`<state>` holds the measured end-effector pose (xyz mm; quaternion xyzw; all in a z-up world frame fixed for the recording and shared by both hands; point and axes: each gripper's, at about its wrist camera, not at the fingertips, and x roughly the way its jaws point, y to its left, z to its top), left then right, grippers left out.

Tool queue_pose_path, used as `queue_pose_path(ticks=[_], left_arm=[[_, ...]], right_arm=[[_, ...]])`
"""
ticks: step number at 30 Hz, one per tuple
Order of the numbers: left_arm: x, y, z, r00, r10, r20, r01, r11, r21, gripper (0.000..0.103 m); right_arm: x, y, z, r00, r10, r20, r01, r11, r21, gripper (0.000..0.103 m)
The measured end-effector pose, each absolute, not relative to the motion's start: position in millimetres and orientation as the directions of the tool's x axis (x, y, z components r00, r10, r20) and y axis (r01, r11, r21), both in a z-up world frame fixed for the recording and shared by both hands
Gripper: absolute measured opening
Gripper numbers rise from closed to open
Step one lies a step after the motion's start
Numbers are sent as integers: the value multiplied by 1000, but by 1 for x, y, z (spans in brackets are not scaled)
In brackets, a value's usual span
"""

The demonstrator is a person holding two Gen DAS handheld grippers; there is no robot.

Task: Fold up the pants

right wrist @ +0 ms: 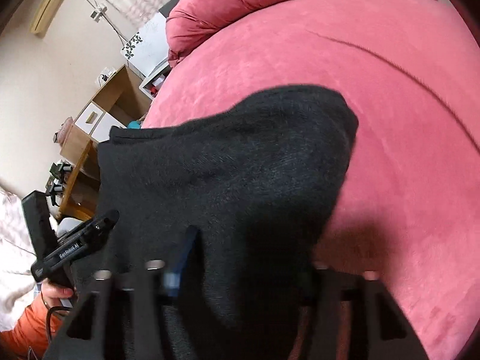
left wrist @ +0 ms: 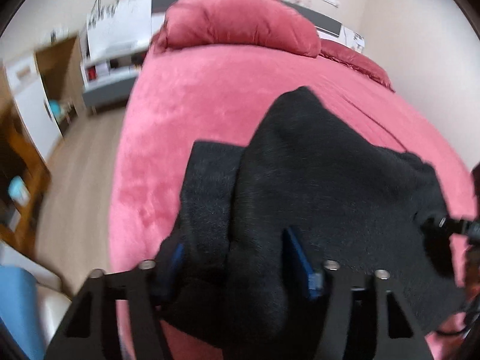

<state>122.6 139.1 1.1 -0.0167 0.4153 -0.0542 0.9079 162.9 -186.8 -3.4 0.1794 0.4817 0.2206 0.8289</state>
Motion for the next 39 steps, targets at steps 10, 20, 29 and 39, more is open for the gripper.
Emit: queue_pose_path(ticks=[10, 20, 29, 39], left_arm=[[115, 125, 33, 704, -131, -698, 87, 991, -98, 23], [171, 30, 44, 717, -225, -660, 183, 974, -132, 20], [185, -26, -1, 727, -95, -680, 151, 988, 24, 67], [106, 2, -4, 764, -127, -632, 40, 988, -151, 90]], right_arm=[[135, -195, 62, 573, 598, -560, -320, 792, 520, 24], [158, -247, 143, 741, 482, -467, -395, 876, 277, 22], [213, -359, 19, 588, 176, -789, 30, 970, 239, 53], [82, -305, 31, 784, 43, -619, 76, 983, 164, 64]])
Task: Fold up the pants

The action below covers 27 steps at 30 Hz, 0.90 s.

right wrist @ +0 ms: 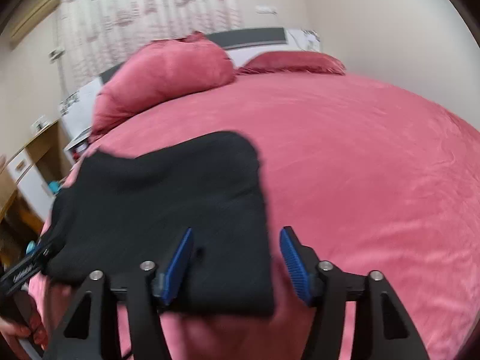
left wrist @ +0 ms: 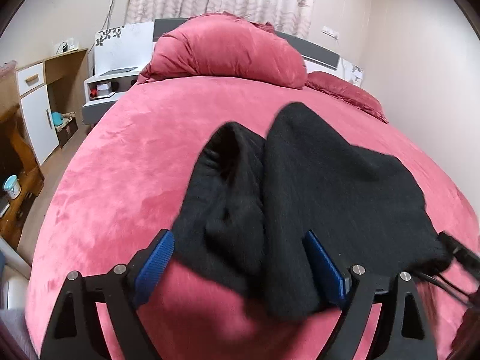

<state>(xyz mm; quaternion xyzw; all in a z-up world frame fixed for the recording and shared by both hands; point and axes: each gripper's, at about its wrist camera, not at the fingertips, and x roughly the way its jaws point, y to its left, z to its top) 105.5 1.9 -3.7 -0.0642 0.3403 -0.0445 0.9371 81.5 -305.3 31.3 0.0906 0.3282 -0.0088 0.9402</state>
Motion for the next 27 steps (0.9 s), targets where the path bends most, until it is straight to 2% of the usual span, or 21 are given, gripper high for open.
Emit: queue_pose_path(ticks=[2, 4, 7, 11, 15, 19, 21, 27], left_arm=[[92, -6, -5, 766, -123, -631, 61, 991, -120, 90], [79, -9, -6, 775, -123, -620, 75, 992, -103, 90], [61, -9, -5, 767, -145, -626, 101, 989, -106, 91], [47, -13, -21, 677, -139, -723, 132, 989, -66, 92], [28, -31, -16, 693, -135, -709, 192, 981, 1, 92], [10, -46, -4, 735, -89, -672, 185, 980, 73, 98], [4, -47, -1, 744, -83, -663, 181, 980, 81, 99], [9, -36, 9, 740, -80, -668, 130, 991, 25, 103]], right_arm=[[60, -280, 22, 790, 14, -613, 68, 992, 111, 65], [44, -267, 16, 796, -10, -606, 62, 996, 66, 71], [31, -251, 4, 736, 72, -673, -9, 995, 96, 71], [-5, -237, -3, 729, 90, -679, -45, 995, 84, 71], [-28, -228, -2, 728, 105, -678, -94, 994, 54, 71], [-22, -238, 11, 753, 88, -652, -40, 995, 89, 74], [-21, -241, 18, 771, 68, -633, 6, 993, 114, 85], [-29, -248, 28, 784, 19, -620, 69, 991, 118, 85]])
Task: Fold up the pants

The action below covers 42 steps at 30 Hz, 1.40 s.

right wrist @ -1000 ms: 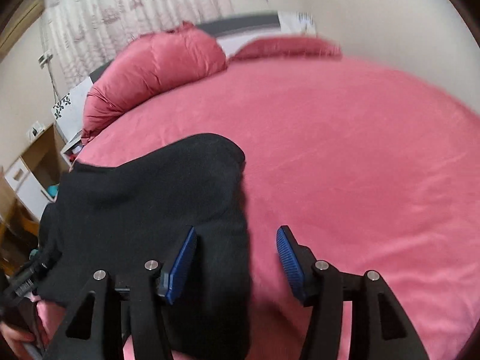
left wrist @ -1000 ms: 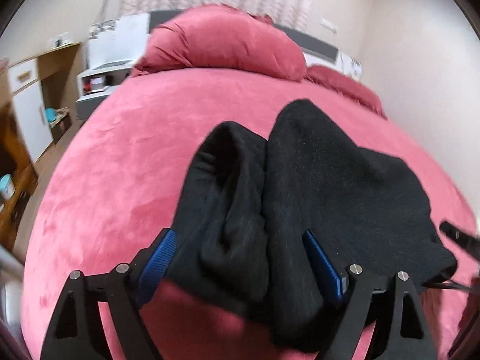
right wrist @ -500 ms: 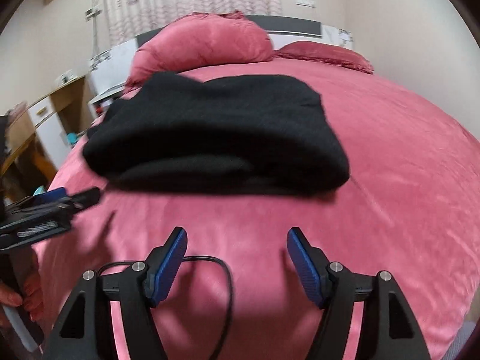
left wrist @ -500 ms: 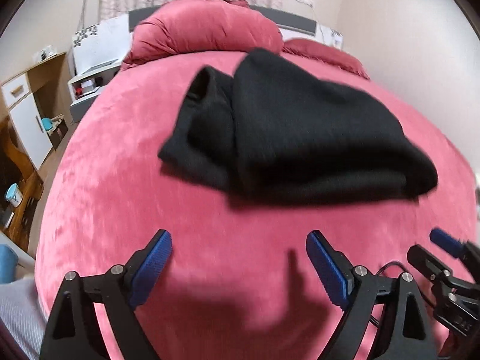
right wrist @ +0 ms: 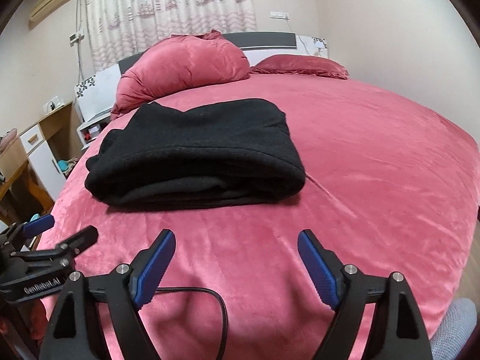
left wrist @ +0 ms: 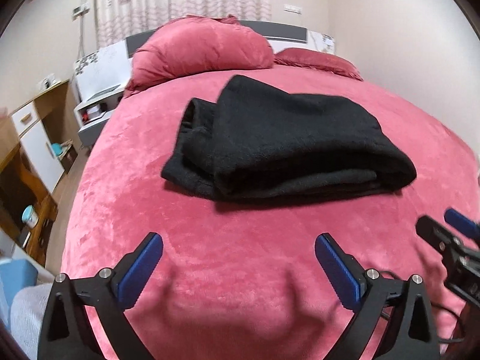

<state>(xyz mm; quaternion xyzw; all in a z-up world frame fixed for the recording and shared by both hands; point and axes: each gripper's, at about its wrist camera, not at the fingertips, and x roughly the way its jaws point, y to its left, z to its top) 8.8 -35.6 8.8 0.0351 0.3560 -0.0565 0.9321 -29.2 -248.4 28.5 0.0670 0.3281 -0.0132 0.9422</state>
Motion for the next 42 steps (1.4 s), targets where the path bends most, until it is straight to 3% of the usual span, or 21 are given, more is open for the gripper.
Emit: queue_pose_path(ticks=[8, 42], left_arm=[[-1, -39, 12, 769, 22, -638, 71, 990, 120, 103], [-4, -44, 7, 761, -7, -649, 108, 987, 116, 103]], right_arm=[[-32, -233, 34, 787, 29, -616, 38, 995, 95, 85], [-24, -217, 27, 766, 61, -641, 4, 995, 99, 85]])
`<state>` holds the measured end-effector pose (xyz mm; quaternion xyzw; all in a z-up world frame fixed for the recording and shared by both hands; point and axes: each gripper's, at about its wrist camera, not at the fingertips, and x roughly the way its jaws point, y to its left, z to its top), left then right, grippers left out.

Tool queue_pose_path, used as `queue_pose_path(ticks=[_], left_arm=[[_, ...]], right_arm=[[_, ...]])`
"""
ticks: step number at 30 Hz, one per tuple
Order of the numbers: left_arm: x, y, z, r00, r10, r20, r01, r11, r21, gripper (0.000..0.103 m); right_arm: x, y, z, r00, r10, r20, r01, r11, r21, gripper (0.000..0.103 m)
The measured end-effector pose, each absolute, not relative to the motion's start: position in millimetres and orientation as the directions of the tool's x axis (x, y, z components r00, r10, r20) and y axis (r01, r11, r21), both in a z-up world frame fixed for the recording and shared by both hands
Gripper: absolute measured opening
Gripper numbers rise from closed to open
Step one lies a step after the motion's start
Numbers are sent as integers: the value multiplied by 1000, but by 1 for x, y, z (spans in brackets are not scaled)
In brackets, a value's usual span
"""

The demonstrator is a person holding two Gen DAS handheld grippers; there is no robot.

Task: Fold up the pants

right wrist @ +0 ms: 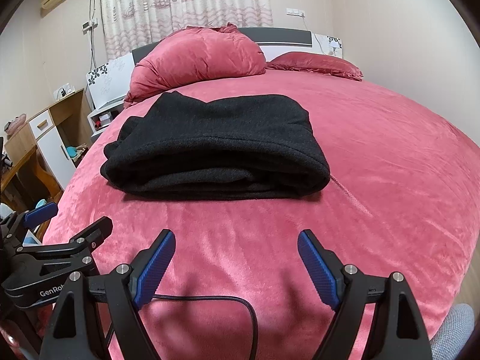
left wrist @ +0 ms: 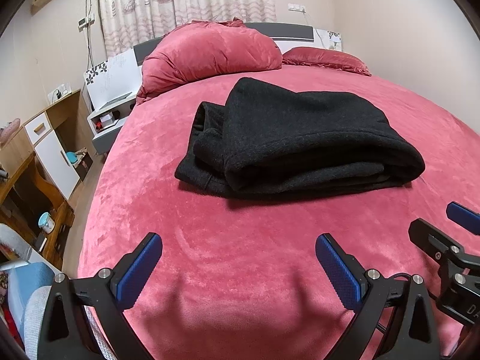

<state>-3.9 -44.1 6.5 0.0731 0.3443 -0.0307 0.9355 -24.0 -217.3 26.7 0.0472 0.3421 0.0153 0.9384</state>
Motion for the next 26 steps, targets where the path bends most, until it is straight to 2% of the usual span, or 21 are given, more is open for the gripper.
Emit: queue_pose_path(ticks=[26], left_arm=[[-3, -44, 2, 742, -57, -668, 147, 986, 79, 103]], right_arm=[[-21, -219, 22, 757, 71, -650, 3, 994, 112, 85]])
